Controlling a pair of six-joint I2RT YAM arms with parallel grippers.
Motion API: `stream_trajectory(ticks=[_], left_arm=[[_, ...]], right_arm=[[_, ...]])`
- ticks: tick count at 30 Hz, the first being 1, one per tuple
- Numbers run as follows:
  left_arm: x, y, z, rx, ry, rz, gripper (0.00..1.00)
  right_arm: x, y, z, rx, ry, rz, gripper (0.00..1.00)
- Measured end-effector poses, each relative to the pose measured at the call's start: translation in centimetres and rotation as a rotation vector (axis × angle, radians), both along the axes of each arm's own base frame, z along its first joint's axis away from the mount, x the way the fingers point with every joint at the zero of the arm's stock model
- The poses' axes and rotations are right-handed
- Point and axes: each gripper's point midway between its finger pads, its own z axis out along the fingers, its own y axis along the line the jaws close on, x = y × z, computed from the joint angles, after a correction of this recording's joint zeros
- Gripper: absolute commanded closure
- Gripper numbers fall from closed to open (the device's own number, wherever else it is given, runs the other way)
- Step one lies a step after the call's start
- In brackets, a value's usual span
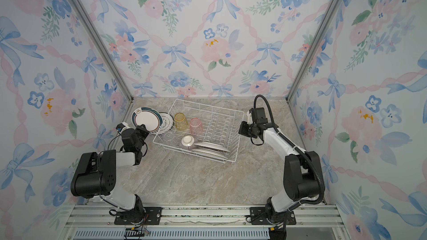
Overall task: Unload the mixed dishes from the dish rack
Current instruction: 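Lower the plate onto the green-rimmed plate stack with the left gripper and release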
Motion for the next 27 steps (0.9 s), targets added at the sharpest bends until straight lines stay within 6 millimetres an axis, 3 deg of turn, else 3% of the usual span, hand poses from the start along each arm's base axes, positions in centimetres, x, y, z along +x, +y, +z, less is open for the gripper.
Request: stream_trajectory(ticks=[13,23,25,27], left_arm=[[2.9,-1.7,-2.7,-0.091,0.024,-0.101,0.94],[3.6,-2.5,-4.6,-0.148,0.053,-0.136,0.91],[3.9,-2.5,-4.7,-0.158,0.050,-0.140,0.87],[4.1,-2.6,-4.7,-0.169,0.047,-0.143,0.73]], right_arm=[[0.4,-4.3,0.4,-0.080,0.009,-0.023,1.00],[0.6,-4.7,0.0,-0.091,0.022,-0.017,1.00],[0.7,-4.7,0.1,-0.090,0.019,-0.015,1.00],[0.8,-4.6,0.2,-0.088,0.016,-0.012,1.00]])
